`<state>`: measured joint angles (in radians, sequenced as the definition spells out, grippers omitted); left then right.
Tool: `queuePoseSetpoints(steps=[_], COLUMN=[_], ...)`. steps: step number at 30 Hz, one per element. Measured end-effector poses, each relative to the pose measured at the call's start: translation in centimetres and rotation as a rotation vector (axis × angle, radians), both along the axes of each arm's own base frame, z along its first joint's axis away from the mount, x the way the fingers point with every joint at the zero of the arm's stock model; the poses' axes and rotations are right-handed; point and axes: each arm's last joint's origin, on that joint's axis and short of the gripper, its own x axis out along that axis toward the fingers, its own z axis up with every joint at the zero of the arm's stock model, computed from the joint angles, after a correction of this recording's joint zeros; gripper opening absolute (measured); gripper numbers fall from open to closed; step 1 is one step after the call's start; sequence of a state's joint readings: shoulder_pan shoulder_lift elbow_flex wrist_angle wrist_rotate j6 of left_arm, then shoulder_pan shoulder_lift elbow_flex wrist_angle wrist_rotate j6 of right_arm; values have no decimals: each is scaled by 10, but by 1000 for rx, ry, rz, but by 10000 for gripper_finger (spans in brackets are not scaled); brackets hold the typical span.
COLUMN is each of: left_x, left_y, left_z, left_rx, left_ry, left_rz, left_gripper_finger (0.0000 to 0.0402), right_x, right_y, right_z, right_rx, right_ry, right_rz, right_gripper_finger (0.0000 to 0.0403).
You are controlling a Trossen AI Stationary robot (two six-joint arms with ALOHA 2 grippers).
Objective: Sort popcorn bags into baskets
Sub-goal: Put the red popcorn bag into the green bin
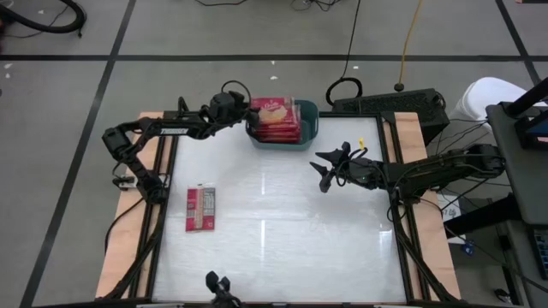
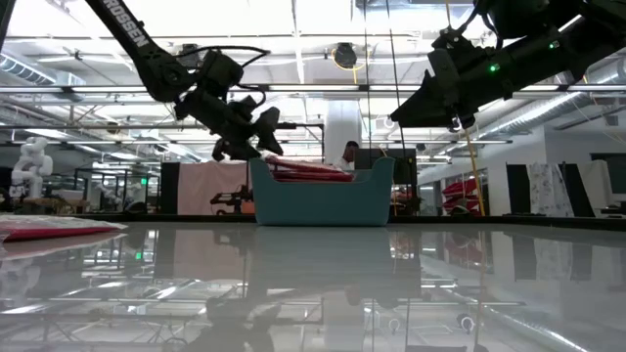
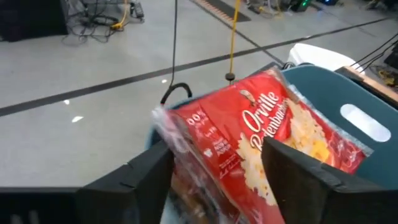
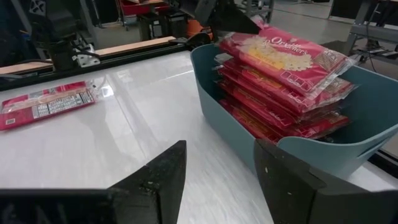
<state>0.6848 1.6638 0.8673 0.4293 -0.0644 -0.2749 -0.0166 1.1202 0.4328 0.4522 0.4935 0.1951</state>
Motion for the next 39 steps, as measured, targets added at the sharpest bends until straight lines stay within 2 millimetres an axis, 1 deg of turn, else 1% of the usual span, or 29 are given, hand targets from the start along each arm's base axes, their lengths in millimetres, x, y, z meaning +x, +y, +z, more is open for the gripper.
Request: queuePoseSetpoints(steps=[5,9,12,17,20,23,26,29,33,39], left_x=[-14,-27,-40,-61,-69,-73,-75,-74,-70,-60], left_y=[-2,-13,-32,-81,-109,-132,-148,-160,-172,-180], left_z=[16,39,53,63,61,58,53,47,41,29], left_rx=[11,37,-16,-88,-153,-216,-277,-308,-319,-298], left_ry=[44,76,138,361,479,567,642,720,787,873], left_rz=[6,-29,-125,-305,-404,-481,-530,-586,-647,-668], left_gripper_finger=[281,282,266,231,217,213,212,215,246,320], right_x=[0,0,0,2,3,5,8,10,14,19], right_y=[0,0,1,9,15,22,31,41,60,87], right_z=[0,0,0,-1,-4,-9,-16,-22,-28,-37], right_rx=[-1,-1,14,24,27,54,83,115,144,160], right_ry=[1,1,0,4,16,28,41,44,27,-27], right_rz=[1,1,37,90,111,132,156,189,254,353], right_gripper_finger=[178,178,178,178,178,178,178,178,178,178])
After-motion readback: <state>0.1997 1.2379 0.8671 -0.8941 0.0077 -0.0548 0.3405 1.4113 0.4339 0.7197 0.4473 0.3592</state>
